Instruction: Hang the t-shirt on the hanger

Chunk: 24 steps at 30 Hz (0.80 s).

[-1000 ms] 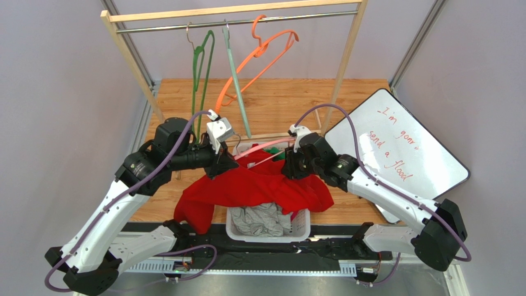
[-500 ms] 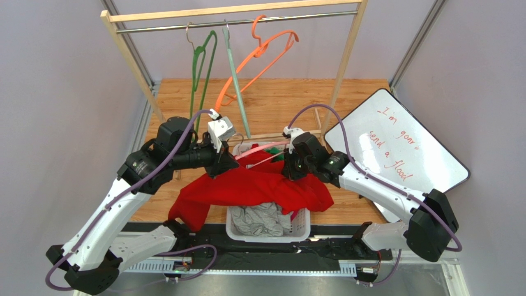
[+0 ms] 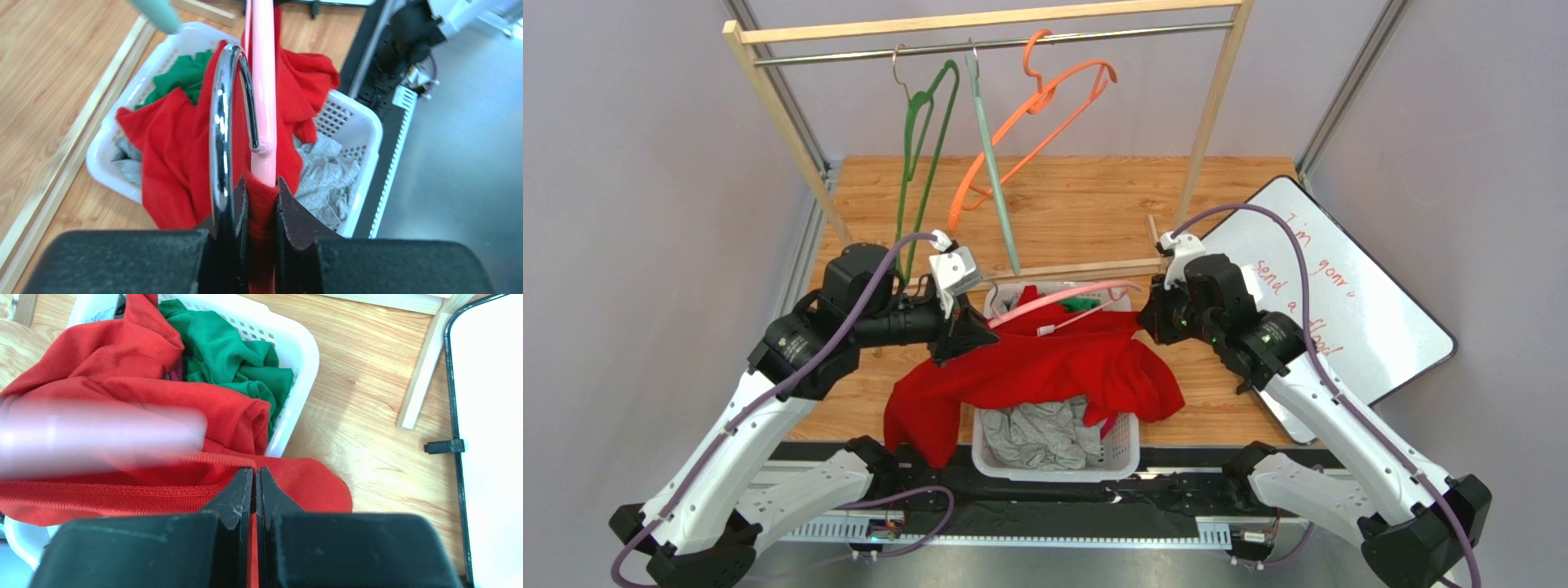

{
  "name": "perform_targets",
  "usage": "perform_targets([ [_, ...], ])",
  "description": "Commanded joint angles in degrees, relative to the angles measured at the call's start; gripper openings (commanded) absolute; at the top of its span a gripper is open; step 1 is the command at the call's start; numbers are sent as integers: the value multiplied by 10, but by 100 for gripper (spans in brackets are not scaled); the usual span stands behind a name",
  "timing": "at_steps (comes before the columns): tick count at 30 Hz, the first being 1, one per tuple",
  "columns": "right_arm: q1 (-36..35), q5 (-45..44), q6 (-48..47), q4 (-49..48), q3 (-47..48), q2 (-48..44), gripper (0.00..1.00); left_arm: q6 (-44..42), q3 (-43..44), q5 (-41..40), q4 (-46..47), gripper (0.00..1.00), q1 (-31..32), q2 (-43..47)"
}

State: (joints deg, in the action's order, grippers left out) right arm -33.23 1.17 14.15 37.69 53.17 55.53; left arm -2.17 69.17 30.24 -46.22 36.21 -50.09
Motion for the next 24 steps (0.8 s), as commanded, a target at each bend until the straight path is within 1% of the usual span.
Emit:
perform_targets([
  [1, 20, -29, -28, 22, -18, 10, 0, -63, -14, 101, 24, 0, -5, 39],
  [3, 22, -33, -28, 7, -19, 14, 0, -84, -19, 116, 15, 0, -5, 42],
  [5, 24, -37, -29, 3, -11, 19, 0, -103, -7, 119, -5, 0, -5, 31],
  [7, 33, -36, -32, 2, -1, 23, 0, -123, 5, 119, -42, 0, -5, 12],
  [12, 49, -20, -54, 18, 21, 12, 0, -170, 10, 73, -104, 0, -5, -21],
  [19, 52, -20, -77, 53, 47, -16, 0, -170, 17, 4, -100, 0, -6, -40],
  [20, 52, 0, -77, 56, 49, -22, 0, -166, 20, 0, -101, 0, -5, -43],
  [24, 53, 2, -85, 74, 60, -32, 0, -175, 19, 10, -106, 0, -5, -47],
])
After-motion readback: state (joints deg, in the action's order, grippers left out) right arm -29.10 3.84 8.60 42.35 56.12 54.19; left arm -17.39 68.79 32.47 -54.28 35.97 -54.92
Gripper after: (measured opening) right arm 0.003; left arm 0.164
